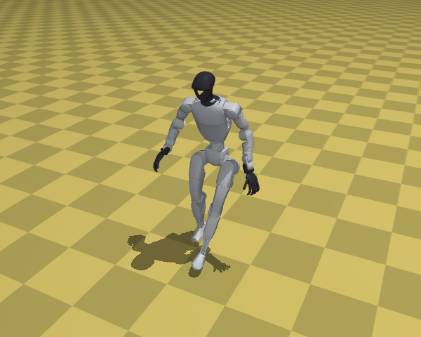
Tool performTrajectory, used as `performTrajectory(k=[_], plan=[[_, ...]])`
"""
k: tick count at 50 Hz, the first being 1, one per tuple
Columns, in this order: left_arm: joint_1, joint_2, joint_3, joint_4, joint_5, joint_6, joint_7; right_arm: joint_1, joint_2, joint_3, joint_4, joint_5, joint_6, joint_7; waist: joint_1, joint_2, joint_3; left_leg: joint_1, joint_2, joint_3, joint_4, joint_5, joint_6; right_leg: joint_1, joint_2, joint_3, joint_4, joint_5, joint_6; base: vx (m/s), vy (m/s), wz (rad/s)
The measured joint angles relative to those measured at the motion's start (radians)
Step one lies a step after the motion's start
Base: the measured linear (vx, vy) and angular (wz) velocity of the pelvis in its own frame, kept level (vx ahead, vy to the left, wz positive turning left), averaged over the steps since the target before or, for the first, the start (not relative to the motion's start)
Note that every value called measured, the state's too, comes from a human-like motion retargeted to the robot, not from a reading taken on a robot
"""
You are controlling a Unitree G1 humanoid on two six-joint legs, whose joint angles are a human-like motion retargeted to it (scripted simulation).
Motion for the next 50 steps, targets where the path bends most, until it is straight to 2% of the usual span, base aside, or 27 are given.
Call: performTrajectory(k=[5, 7, 8, 10, 12, 15, 18, 20, 23, 27, 32, 35, 37, 40, 44, 47, 50], plan=[[0.119, -0.055, 0.149, 0.298, -0.268, 0.062, -0.063, -0.228, -0.127, 0.012, -0.242, 0.078, -0.007, -0.136, 0.060, 0.103, -0.034, 0.082, -0.076, 0.166, -0.057, 0.008, -0.024, 0.089, 0.133, 0.030, -0.062, 0.012, -0.042, 0.13, -0.29, -0.58], [0.187, -0.050, 0.239, 0.387, -0.273, 0.065, -0.089, -0.257, -0.114, -0.020, -0.394, 0.104, -0.029, -0.161, 0.034, 0.128, -0.045, 0.099, -0.056, 0.220, 0.093, -0.079, -0.028, 0.150, 0.185, 0.015, -0.083, 0.013, -0.043, 0.24, -0.29, 0.14], [0.203, -0.047, 0.262, 0.405, -0.317, 0.087, -0.078, -0.285, -0.106, -0.015, -0.458, 0.119, -0.026, -0.176, 0.034, 0.133, -0.047, 0.150, -0.088, 0.217, 0.022, -0.039, -0.019, 0.164, 0.205, 0.019, -0.103, 0.024, -0.046, 0.20, -0.30, 0.10], [0.258, -0.035, 0.310, 0.426, -0.349, 0.103, -0.081, -0.310, -0.075, -0.016, -0.592, 0.118, -0.030, -0.157, 0.019, 0.130, -0.056, 0.218, -0.106, 0.219, 0.023, -0.045, -0.006, 0.200, 0.243, 0.014, -0.125, 0.035, -0.042, 0.22, -0.32, 0.09], [0.316, -0.018, 0.344, 0.424, -0.352, 0.099, -0.091, -0.299, -0.044, -0.016, -0.724, 0.045, -0.028, -0.097, 0.014, 0.112, -0.073, 0.266, -0.113, 0.138, 0.046, -0.079, -0.009, 0.227, 0.281, 0.018, -0.138, 0.042, -0.033, 0.26, -0.33, -0.08], [0.384, 0.007, 0.376, 0.399, -0.332, 0.087, -0.098, -0.236, -0.020, -0.017, -0.898, -0.169, -0.023, -0.001, 0.039, 0.073, -0.113, 0.311, -0.129, -0.120, 0.019, -0.108, -0.017, 0.250, 0.332, 0.049, -0.147, 0.048, -0.023, 0.25, -0.30, -0.45], [0.395, 0.024, 0.391, 0.379, -0.289, 0.082, -0.102, -0.141, 0.002, -0.008, -0.971, -0.390, -0.019, 0.038, 0.088, 0.009, -0.158, 0.337, -0.126, -0.156, -0.040, -0.123, 0.007, 0.256, 0.346, 0.083, -0.154, 0.050, -0.012, 0.20, -0.25, -0.66], [0.378, 0.032, 0.391, 0.372, -0.260, 0.085, -0.116, -0.071, 0.037, 0.010, -0.958, -0.470, -0.006, 0.040, 0.125, -0.035, -0.182, 0.357, -0.124, -0.094, -0.086, -0.112, 0.018, 0.265, 0.345, 0.105, -0.166, 0.057, -0.005, 0.15, -0.20, -0.74], [0.334, 0.025, 0.369, 0.349, -0.240, 0.095, -0.135, 0.014, 0.093, 0.046, -0.875, -0.447, 0.010, 0.048, 0.184, -0.085, -0.201, 0.370, -0.122, -0.053, -0.116, -0.090, 0.037, 0.282, 0.336, 0.146, -0.187, 0.072, 0.006, 0.08, -0.13, -0.83], [0.288, -0.031, 0.267, 0.257, -0.198, 0.074, -0.148, 0.058, 0.098, 0.090, -0.756, -0.357, 0.007, 0.060, 0.216, -0.098, -0.195, 0.366, -0.111, -0.018, -0.094, -0.086, 0.017, 0.290, 0.326, 0.186, -0.179, 0.076, 0.008, -0.01, -0.01, -0.63], [0.249, -0.046, 0.004, 0.049, -0.034, 0.010, -0.142, 0.047, 0.097, 0.091, -0.550, -0.231, 0.004, -0.011, 0.167, -0.053, -0.158, 0.326, -0.120, -0.036, -0.039, -0.007, 0.018, 0.263, 0.303, 0.163, -0.137, 0.062, 0.015, -0.15, 0.10, 0.15], [0.212, -0.020, -0.116, -0.094, 0.038, -0.037, -0.152, 0.044, 0.107, 0.035, -0.425, -0.148, 0.016, -0.035, 0.136, -0.026, -0.125, 0.215, -0.136, -0.062, 0.113, 0.048, 0.015, 0.220, 0.252, 0.123, -0.106, 0.048, 0.019, -0.25, 0.17, 0.58], [0.192, -0.002, -0.157, -0.184, 0.030, -0.065, -0.155, 0.041, 0.112, -0.010, -0.354, -0.085, 0.017, -0.054, 0.118, 0.001, -0.099, 0.126, -0.141, -0.093, 0.230, 0.033, 0.006, 0.189, 0.217, 0.094, -0.082, 0.035, 0.021, -0.25, 0.20, 0.63], [0.173, 0.016, -0.172, -0.280, -0.016, -0.091, -0.146, 0.018, 0.114, -0.054, -0.241, -0.003, 0.012, -0.089, 0.100, 0.068, -0.043, 0.070, -0.119, -0.160, 0.245, -0.035, 0.007, 0.161, 0.195, 0.069, -0.044, 0.025, 0.023, -0.22, 0.22, 0.34], [0.167, 0.022, -0.145, -0.281, -0.099, -0.079, -0.136, -0.047, 0.101, -0.047, -0.080, -0.001, 0.022, -0.071, 0.061, 0.144, 0.037, 0.099, -0.014, -0.154, 0.053, -0.040, 0.039, 0.141, 0.178, 0.056, -0.007, 0.022, 0.026, -0.17, 0.23, 0.14], [0.184, 0.021, -0.117, -0.215, -0.165, -0.054, -0.152, -0.064, 0.105, -0.038, -0.018, -0.022, 0.034, -0.026, 0.024, 0.143, 0.059, 0.090, 0.028, -0.244, 0.002, -0.043, 0.033, 0.114, 0.132, 0.052, 0.006, 0.021, 0.027, -0.13, 0.23, 0.17], [0.209, 0.021, -0.087, -0.117, -0.211, -0.024, -0.178, -0.030, 0.132, -0.054, -0.040, 0.038, 0.033, -0.014, -0.013, 0.106, 0.050, 0.062, 0.048, -0.352, 0.087, -0.081, 0.031, 0.082, 0.064, 0.044, 0.007, 0.023, 0.026, -0.09, 0.24, 0.31]])
